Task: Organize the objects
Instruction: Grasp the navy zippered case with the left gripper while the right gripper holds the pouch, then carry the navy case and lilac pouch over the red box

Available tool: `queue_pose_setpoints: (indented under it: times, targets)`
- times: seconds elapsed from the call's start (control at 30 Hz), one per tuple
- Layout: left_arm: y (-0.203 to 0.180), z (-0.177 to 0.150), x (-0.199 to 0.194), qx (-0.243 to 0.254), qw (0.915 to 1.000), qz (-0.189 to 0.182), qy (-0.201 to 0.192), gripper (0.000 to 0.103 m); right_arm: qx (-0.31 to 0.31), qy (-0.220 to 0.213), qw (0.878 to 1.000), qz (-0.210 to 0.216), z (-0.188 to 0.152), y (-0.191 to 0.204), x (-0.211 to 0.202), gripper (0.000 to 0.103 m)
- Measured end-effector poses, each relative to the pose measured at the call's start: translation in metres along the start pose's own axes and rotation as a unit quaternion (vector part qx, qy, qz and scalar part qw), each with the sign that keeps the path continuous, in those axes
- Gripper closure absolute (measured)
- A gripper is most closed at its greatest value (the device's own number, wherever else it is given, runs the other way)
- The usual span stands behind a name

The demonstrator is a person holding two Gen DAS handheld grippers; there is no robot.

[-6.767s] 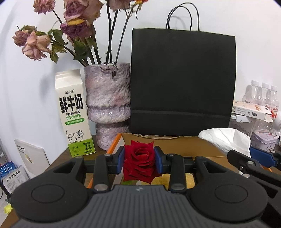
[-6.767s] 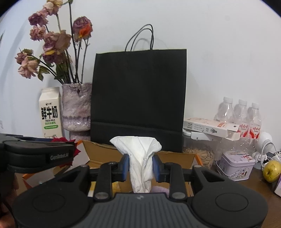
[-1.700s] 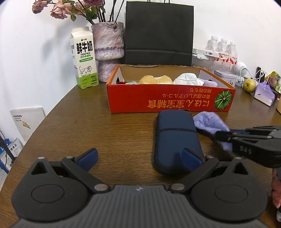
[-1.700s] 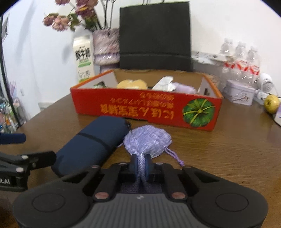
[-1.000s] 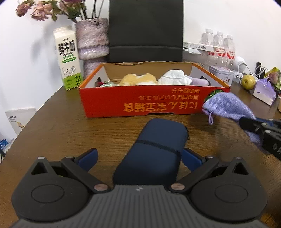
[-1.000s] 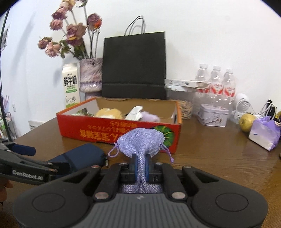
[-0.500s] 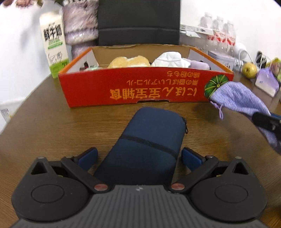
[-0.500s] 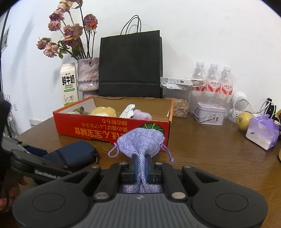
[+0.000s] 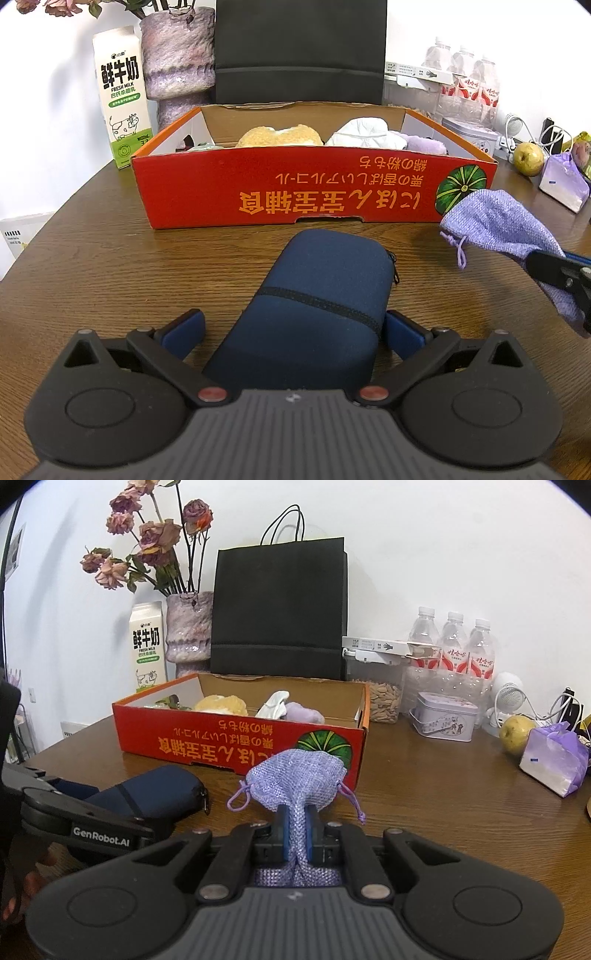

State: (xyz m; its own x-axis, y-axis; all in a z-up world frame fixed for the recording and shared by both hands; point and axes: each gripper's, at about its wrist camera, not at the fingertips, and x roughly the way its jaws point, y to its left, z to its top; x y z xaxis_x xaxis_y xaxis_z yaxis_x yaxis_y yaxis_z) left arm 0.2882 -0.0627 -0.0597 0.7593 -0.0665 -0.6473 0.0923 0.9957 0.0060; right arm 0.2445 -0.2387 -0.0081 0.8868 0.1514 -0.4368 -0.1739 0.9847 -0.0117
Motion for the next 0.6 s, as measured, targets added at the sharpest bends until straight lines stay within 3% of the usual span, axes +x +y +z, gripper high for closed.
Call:
queue_pose_setpoints:
  times: [0.23,0.37,0.5,0.6]
  targets:
    - [-0.001,0.000,0.000,0.003,1.0000,0.002,0.000,0.000,-0.006,0.003,1.000,-0.006,-0.001,0.004,0.004,0.095]
    - [-0.003,-0.001,-0.006,0.003,0.9999,-0.002,-0.016,0.025,-0.009,-0.001,1.000,-0.010,-0.001,0.006,0.003,0.095]
    - [0.006,0.000,-0.012,-0.027,0.9992,-0.023,-0.017,0.032,-0.008,-0.005,1.000,-0.015,-0.002,0.006,0.002,0.095]
    - [0.007,-0.001,-0.016,-0.027,0.9994,-0.016,-0.016,0.034,-0.009,-0.012,1.000,-0.021,-0.002,0.007,-0.001,0.095]
